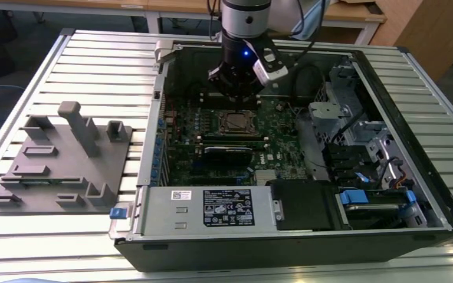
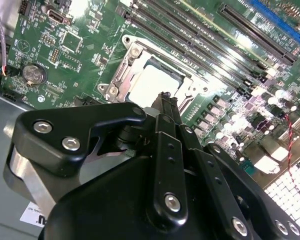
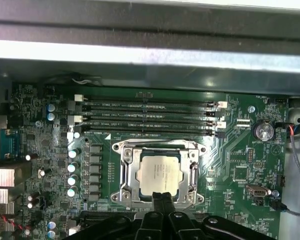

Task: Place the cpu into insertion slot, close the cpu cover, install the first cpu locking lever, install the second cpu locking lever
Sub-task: 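Install the second cpu locking lever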

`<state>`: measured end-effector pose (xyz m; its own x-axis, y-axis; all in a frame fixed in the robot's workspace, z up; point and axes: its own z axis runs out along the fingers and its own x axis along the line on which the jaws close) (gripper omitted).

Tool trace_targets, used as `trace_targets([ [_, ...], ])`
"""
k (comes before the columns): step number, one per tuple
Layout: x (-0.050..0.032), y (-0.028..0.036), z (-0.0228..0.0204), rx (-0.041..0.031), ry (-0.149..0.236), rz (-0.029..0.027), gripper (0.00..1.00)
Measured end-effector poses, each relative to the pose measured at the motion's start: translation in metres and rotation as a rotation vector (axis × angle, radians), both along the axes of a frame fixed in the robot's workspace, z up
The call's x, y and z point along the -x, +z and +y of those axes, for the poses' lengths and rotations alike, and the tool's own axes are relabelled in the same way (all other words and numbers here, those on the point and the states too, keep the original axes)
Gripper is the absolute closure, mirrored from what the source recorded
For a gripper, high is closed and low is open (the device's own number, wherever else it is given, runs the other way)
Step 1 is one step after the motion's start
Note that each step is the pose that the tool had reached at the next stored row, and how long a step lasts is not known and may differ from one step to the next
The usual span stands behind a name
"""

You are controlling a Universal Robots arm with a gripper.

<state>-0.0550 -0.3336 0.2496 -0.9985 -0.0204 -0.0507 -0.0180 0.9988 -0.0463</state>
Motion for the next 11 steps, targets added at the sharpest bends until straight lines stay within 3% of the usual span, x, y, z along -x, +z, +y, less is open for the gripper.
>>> trace_targets([
  [7,0.0,0.0,-0.0055,-0.0001,0.0,0.0,0.9],
  [8,0.0,0.0,-0.0107,-0.0001,0.0,0.0,0.9],
  [11,0.0,-0.0001,-0.0142,-0.0002,0.0,0.0,0.9],
])
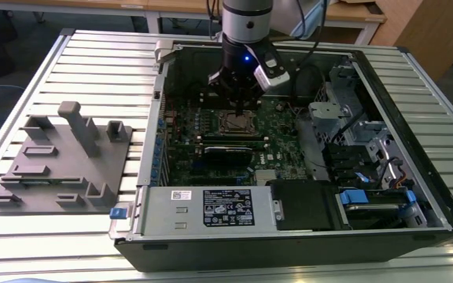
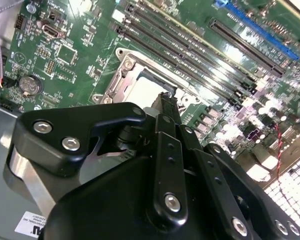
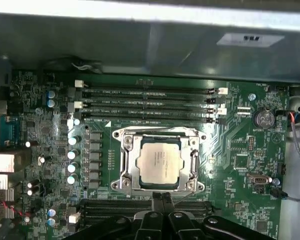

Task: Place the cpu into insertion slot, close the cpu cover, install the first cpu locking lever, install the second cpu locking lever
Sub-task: 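Install the second cpu locking lever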

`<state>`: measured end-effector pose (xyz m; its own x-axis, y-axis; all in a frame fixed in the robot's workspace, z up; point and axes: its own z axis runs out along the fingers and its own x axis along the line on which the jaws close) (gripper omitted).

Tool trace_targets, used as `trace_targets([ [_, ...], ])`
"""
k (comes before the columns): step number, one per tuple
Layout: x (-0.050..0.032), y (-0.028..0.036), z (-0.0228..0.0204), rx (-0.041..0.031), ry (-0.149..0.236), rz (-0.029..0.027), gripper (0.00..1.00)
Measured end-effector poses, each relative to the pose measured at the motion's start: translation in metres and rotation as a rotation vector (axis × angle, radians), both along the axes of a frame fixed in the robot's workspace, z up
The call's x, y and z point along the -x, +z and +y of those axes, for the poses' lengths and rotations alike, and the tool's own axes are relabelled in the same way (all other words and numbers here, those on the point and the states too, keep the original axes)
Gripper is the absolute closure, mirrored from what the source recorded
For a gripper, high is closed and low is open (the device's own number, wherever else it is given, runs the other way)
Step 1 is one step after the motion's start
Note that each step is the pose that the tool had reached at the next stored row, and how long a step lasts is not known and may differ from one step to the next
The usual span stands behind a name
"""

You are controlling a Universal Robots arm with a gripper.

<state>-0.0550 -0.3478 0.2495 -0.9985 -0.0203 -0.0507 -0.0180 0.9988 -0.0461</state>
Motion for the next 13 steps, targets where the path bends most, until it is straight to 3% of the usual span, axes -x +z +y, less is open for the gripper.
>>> trace_targets([
  [4,0.0,0.0,-0.0034,-0.0001,0.0,-0.0001,0.9],
  [13,0.0003,0.0,-0.0047,0.0,0.0,0.0,0.9],
])
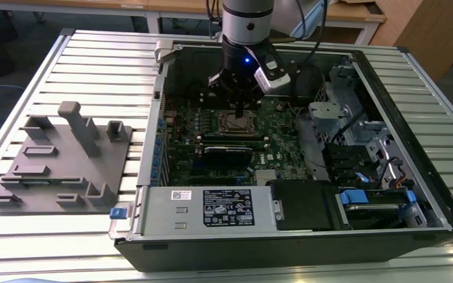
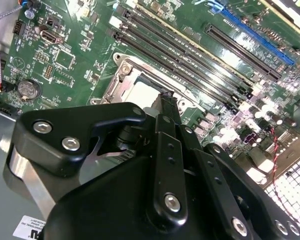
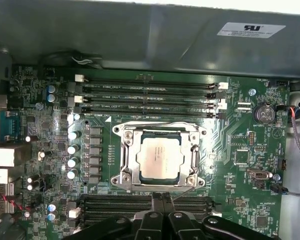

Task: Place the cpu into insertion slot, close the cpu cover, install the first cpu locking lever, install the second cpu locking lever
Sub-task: 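Install the second cpu locking lever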

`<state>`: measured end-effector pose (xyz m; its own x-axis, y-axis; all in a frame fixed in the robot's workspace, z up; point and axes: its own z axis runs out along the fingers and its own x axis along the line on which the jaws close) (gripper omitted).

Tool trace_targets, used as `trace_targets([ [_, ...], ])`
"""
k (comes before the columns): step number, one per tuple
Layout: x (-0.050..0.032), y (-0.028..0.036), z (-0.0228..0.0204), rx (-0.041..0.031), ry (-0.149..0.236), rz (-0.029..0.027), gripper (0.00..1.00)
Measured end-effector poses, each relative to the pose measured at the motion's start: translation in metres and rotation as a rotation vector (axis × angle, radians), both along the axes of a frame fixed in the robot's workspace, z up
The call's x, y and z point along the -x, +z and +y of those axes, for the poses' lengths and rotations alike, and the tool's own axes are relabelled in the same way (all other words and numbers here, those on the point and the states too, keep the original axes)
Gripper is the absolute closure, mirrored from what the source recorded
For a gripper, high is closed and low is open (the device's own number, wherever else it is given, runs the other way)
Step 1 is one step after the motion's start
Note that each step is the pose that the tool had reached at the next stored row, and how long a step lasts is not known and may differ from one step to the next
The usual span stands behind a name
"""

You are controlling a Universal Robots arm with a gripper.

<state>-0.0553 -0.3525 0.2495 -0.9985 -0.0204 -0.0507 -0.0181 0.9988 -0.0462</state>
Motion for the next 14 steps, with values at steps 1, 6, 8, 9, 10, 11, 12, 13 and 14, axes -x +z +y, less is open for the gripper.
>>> trace_targets([
  [1,0.0004,0.0,-0.0005,0.0,0.0,0.0,0.9],
  [6,0.0028,-0.0005,-0.0033,0.0001,0.0,-0.0001,0.9],
  [8,0.0038,-0.0008,-0.0043,0.0,0.0,-0.0001,0.9],
  [9,0.0042,-0.0008,-0.0049,0.0,0.0,0.0,0.9],
  [10,0.0047,-0.0009,-0.0055,0.0,0.0,-0.0001,0.9],
  [11,0.0052,-0.001,-0.0061,0.0,0.0,-0.0001,0.9],
  [12,0.0057,-0.0011,-0.0066,0.0,0.0,-0.0001,0.9],
  [13,0.0064,-0.0013,-0.0071,0.0,0.0,-0.0001,0.9],
  [14,0.0071,-0.0014,-0.0075,0.0,0.0,-0.0001,0.9],
])
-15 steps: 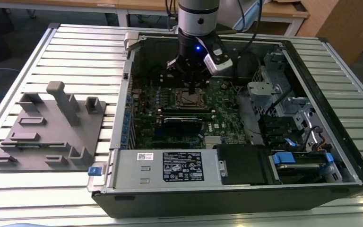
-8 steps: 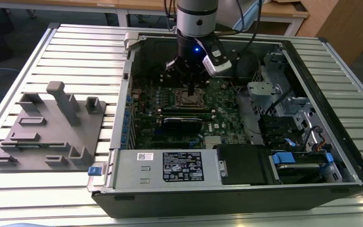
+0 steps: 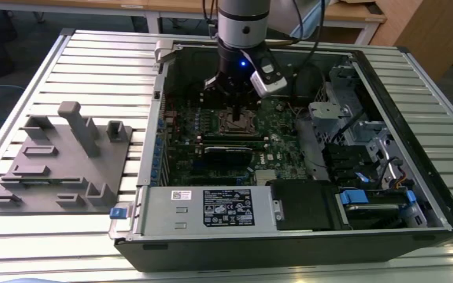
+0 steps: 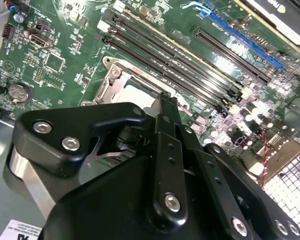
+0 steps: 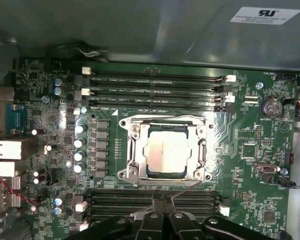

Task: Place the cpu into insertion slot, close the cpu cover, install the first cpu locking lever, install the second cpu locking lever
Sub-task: 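Install the second cpu locking lever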

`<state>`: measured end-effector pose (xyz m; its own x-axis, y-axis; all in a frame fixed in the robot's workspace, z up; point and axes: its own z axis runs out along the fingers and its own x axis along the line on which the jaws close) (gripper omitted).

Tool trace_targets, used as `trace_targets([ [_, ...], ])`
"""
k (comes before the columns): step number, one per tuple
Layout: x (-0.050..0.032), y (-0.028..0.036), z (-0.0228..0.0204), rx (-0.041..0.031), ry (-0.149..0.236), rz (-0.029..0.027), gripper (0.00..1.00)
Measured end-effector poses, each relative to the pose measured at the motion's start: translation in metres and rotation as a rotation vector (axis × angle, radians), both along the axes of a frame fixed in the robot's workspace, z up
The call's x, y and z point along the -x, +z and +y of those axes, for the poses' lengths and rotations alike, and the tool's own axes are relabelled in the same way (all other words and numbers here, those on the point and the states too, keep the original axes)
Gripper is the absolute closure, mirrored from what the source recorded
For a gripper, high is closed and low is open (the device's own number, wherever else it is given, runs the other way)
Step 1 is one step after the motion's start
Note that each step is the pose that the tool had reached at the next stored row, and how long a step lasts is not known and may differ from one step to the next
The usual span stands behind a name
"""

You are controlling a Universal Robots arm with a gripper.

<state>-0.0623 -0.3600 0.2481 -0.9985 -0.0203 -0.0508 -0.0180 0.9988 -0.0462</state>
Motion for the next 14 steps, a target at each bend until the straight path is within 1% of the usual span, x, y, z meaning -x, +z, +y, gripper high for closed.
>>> trace_targets([
  [8,0.0056,-0.0013,-0.0023,-0.0001,0.0,0.0,0.9],
  [14,0.0075,-0.0022,-0.003,0.0001,0.0,0.0001,0.9],
])
